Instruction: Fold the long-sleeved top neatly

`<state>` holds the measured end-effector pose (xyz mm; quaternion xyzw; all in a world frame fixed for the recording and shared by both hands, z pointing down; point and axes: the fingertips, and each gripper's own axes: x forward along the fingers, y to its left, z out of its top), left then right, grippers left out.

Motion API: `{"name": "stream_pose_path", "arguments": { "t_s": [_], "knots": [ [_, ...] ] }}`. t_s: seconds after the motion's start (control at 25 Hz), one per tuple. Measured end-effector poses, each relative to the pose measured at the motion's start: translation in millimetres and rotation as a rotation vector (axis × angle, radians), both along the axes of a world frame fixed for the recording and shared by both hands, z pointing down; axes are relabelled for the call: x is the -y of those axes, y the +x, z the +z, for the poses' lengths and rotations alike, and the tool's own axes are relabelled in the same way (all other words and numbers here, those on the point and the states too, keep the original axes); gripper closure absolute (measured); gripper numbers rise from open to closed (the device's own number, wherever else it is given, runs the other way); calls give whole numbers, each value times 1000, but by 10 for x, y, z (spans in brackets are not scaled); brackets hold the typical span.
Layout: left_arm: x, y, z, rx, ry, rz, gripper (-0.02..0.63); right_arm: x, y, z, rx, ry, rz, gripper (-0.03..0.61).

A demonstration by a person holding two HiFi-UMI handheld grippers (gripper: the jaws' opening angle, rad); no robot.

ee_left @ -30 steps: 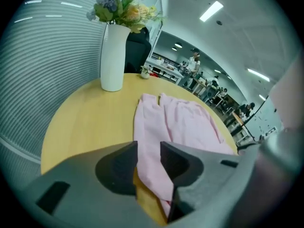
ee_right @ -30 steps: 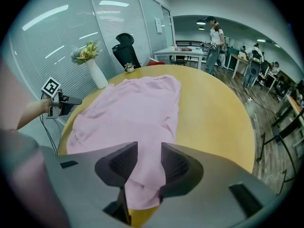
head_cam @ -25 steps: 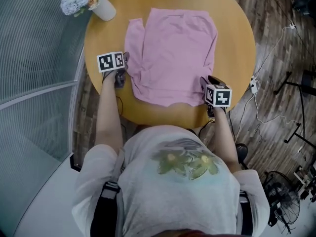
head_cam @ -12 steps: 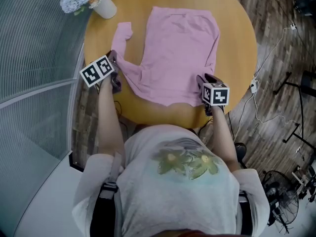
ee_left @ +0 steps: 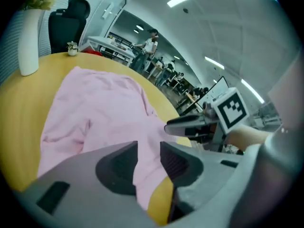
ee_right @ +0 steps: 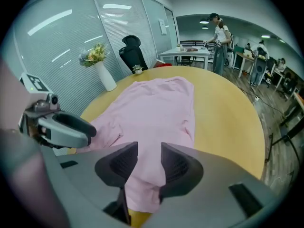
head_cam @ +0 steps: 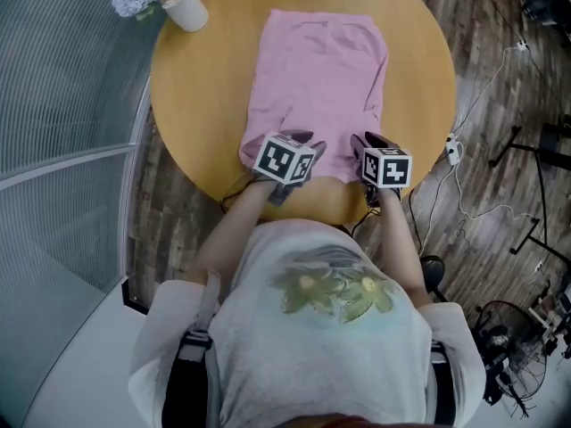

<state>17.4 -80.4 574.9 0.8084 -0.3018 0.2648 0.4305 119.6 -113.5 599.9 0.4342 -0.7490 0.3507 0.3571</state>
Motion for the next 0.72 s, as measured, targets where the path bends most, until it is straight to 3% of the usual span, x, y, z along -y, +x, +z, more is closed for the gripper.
{"name": "stream_pose_path", "arguments": {
  "t_s": [0.12, 0.24, 0.4, 0.52, 0.6, 0.72],
  "knots": [
    [-190, -110, 71, 33, 0, -17, 485, -62, 43, 1, 18, 1, 5, 414],
    [-263, -478, 48, 57, 3, -97, 485, -145, -84, -6, 72, 16, -33, 413],
    [-201, -1148, -6, 89, 30, -283, 485, -249, -603, -74, 137, 37, -157, 399],
    [-185, -1528, 31, 123, 31, -381, 485, -431, -1081, 12, 222, -39, -230, 396],
    [-224, -1583, 57, 123, 22, -393, 485, -602, -1339, 115, 295, -128, -245, 396],
    [-391, -1392, 158, 104, -25, -308, 486, -821, -1589, 238, 314, -198, -286, 396]
  ]
}}
